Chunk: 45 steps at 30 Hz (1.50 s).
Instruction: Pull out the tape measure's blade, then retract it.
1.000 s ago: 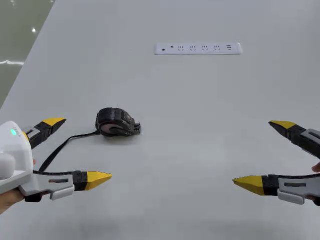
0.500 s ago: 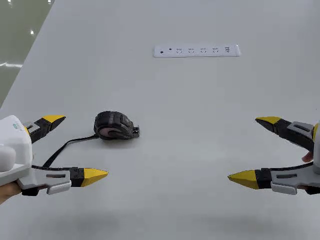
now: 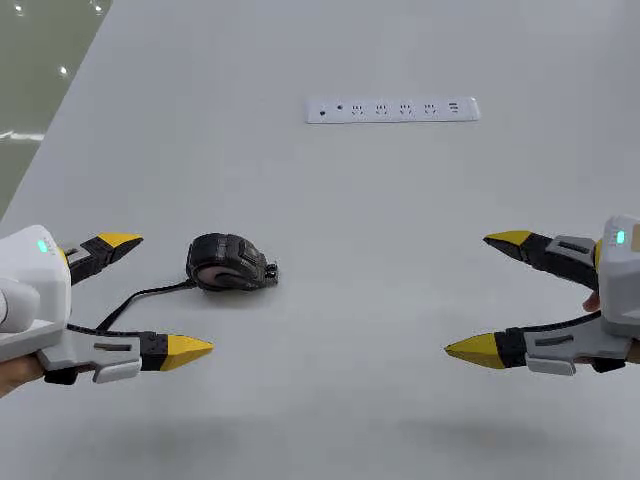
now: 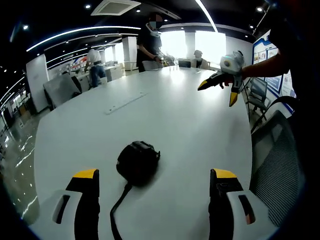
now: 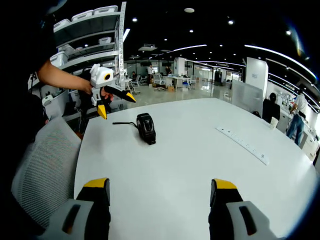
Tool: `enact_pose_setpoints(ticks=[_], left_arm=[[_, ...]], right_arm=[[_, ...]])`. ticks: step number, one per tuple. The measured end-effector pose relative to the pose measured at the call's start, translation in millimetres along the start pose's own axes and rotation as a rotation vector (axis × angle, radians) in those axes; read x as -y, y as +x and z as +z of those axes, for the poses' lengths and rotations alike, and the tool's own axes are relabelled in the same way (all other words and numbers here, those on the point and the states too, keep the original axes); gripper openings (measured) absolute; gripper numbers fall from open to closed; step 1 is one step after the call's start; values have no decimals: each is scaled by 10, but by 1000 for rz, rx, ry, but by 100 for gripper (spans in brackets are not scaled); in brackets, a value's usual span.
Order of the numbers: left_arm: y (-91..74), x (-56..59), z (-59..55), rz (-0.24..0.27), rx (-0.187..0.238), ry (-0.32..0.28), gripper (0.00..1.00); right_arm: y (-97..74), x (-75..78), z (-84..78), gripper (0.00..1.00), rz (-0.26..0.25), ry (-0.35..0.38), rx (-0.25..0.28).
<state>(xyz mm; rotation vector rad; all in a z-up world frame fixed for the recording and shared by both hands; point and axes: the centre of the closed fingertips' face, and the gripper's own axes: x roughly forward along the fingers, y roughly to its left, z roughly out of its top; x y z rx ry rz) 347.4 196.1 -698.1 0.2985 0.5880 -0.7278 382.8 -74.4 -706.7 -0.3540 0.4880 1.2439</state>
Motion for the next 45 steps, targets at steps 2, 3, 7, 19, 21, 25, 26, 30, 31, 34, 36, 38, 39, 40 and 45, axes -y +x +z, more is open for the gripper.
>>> enact_pose_setpoints(ticks=[2, 3, 7, 19, 21, 25, 26, 30, 31, 34, 36, 38, 39, 40, 45], left_arm=[[17, -7, 0, -11, -4, 3, 86], [25, -16, -3, -11, -7, 5, 86], [59, -58, -8, -15, -12, 11, 85], [145, -158, -11, -37, -33, 40, 75], [165, -170, -13, -42, -37, 40, 74], [212, -179, -38, -61, -56, 56, 70], [222, -183, -42, -64, -58, 61, 69], [263, -205, -58, -81, -75, 78, 65], [271, -210, -62, -84, -80, 80, 64], [296, -231, -85, -93, -100, 93, 62], [306, -245, -89, -97, -104, 101, 60], [317, -271, -103, -101, -115, 103, 58], [324, -290, -109, -101, -119, 107, 58], [329, -300, -113, -102, -121, 109, 57], [366, -346, -137, -117, -141, 132, 54]], right_arm=[[31, 12, 4, 80, 7, -11, -2], [43, 14, 6, 80, 11, -11, -4], [107, 40, 9, 78, 26, -22, -10], [275, 33, 16, 72, 75, -56, -38], [301, 41, 19, 72, 80, -60, -39], [369, 54, 27, 69, 97, -78, -44], [385, 54, 29, 69, 101, -84, -46], [458, 68, 60, 67, 117, -105, -48], [474, 71, 64, 66, 122, -108, -48], [536, 86, 70, 65, 135, -117, -53], [569, 90, 72, 64, 144, -125, -56], [609, 88, 73, 63, 155, -133, -60], [634, 86, 74, 62, 161, -142, -64], [647, 76, 82, 61, 166, -151, -66], [739, 53, 119, 58, 187, -169, -75]])
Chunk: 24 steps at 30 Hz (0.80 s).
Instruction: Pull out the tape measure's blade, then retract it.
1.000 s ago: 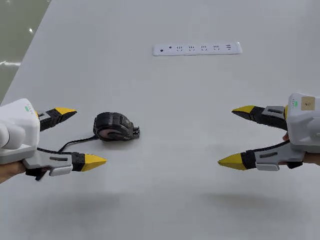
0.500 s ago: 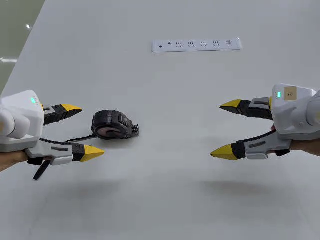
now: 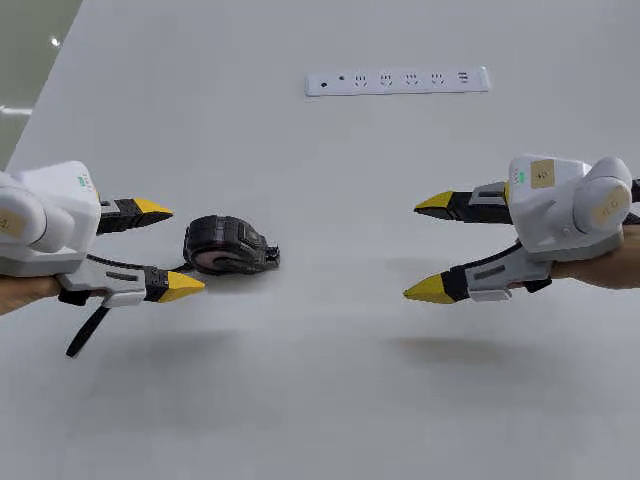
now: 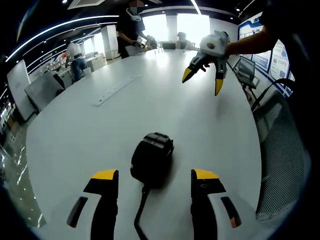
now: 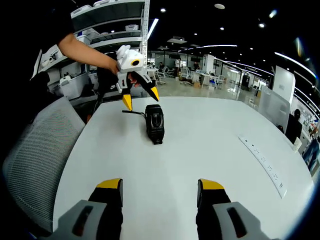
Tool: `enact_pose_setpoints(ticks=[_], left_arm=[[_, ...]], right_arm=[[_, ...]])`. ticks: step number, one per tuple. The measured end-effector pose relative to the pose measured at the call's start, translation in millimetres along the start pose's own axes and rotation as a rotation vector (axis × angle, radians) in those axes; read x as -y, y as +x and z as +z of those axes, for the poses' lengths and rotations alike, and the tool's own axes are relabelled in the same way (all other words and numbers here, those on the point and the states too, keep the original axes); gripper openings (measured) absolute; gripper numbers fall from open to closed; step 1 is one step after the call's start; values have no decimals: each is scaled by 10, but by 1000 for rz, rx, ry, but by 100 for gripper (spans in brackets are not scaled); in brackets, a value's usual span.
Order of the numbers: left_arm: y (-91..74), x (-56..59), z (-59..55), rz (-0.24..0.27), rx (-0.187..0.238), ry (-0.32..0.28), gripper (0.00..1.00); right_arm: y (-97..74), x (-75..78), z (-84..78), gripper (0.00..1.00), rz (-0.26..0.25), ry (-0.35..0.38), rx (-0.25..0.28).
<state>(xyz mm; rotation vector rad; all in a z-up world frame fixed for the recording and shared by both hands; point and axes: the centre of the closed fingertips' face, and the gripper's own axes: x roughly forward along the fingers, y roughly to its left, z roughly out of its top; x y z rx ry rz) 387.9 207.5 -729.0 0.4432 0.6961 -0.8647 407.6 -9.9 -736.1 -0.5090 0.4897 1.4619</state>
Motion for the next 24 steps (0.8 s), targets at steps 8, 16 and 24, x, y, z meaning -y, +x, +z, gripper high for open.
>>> enact_pose_setpoints(ticks=[8, 16, 24], left_arm=[[64, -58, 13, -29, -32, 46, 47], [139, -82, -10, -64, -83, 99, 39], [213, -90, -45, -98, -126, 130, 34]], right_arm=[[151, -3, 74, 52, 35, -29, -9], [291, 24, 135, 46, 60, -61, -9], [465, 60, 170, 42, 91, -79, -17]])
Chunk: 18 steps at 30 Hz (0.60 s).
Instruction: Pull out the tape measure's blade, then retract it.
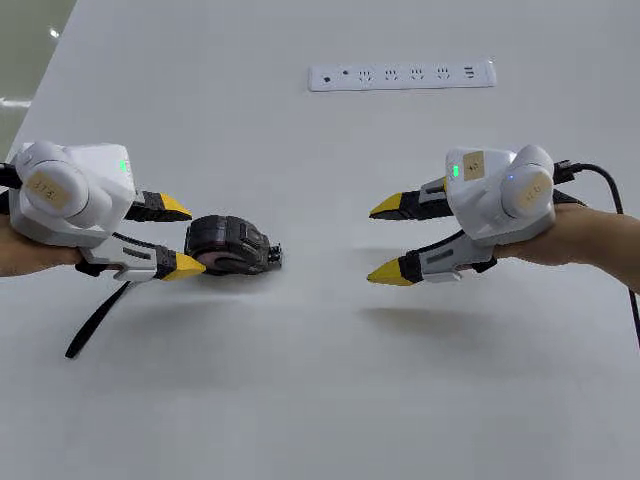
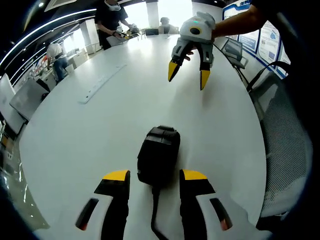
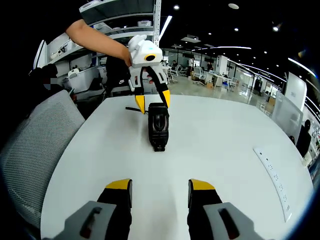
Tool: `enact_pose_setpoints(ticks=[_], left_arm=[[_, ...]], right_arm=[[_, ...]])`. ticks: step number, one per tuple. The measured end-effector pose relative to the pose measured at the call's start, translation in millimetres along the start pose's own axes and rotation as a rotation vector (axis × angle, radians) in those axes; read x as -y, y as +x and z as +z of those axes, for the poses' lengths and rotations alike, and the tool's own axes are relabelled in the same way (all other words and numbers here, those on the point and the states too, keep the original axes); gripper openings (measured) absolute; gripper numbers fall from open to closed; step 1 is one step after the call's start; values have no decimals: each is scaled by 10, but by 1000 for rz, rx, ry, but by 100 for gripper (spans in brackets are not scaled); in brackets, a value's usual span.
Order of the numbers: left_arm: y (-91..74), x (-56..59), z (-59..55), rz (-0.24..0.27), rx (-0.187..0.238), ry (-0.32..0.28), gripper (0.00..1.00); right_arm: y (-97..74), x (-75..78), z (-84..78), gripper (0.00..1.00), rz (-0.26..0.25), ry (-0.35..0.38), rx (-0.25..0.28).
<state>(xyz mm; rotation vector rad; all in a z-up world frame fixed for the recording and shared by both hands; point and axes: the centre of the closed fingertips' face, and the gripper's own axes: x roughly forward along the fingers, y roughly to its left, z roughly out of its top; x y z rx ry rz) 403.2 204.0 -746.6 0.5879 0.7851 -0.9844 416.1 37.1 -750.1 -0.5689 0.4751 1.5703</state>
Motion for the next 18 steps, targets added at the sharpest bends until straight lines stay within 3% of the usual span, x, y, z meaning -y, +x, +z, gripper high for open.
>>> enact_pose_setpoints(ticks=[18], left_arm=[[152, 26, -33, -70, -59, 59, 26]], right_arm=[[395, -12, 150, 34, 65, -10, 0]])
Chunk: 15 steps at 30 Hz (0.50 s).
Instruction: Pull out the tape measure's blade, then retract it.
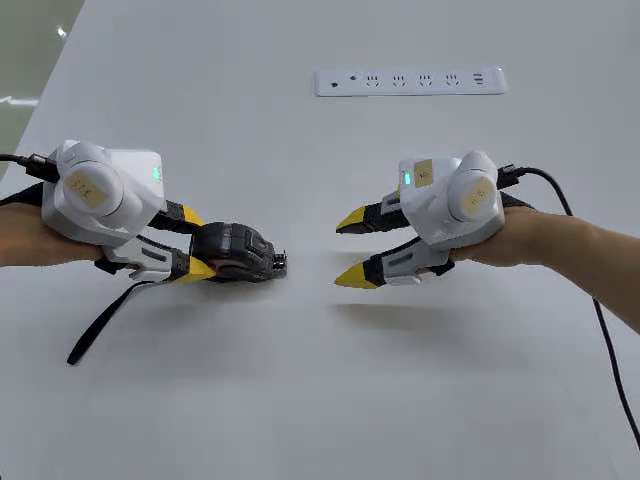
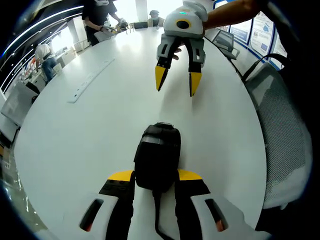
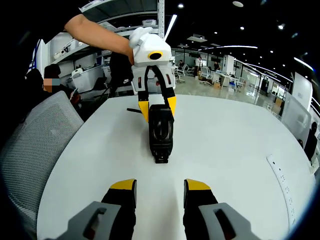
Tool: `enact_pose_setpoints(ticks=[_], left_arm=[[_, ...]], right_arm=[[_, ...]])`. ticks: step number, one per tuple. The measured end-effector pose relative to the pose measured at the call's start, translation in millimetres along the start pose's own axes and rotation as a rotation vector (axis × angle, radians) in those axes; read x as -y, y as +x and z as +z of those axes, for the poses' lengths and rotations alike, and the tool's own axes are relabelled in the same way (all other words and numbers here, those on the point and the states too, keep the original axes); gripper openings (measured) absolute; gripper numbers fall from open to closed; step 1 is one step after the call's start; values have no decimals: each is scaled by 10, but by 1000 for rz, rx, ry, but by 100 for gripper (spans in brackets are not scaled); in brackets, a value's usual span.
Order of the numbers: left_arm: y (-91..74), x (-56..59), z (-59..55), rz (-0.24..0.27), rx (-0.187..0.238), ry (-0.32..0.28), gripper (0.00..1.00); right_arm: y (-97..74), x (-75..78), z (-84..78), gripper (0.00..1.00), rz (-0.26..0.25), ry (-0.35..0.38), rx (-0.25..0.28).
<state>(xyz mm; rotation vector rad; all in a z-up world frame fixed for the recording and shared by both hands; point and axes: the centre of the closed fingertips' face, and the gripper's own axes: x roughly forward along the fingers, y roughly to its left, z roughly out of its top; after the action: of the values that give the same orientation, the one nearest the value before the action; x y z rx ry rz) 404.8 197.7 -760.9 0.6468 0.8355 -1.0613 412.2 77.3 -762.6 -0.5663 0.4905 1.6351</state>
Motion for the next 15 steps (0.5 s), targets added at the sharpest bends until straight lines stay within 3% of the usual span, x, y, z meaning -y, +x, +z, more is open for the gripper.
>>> enact_pose_setpoints(ticks=[15], left_arm=[[9, -11, -16, -7, -3, 33, 24]], right_arm=[[303, -4, 98, 28, 35, -11, -11]])
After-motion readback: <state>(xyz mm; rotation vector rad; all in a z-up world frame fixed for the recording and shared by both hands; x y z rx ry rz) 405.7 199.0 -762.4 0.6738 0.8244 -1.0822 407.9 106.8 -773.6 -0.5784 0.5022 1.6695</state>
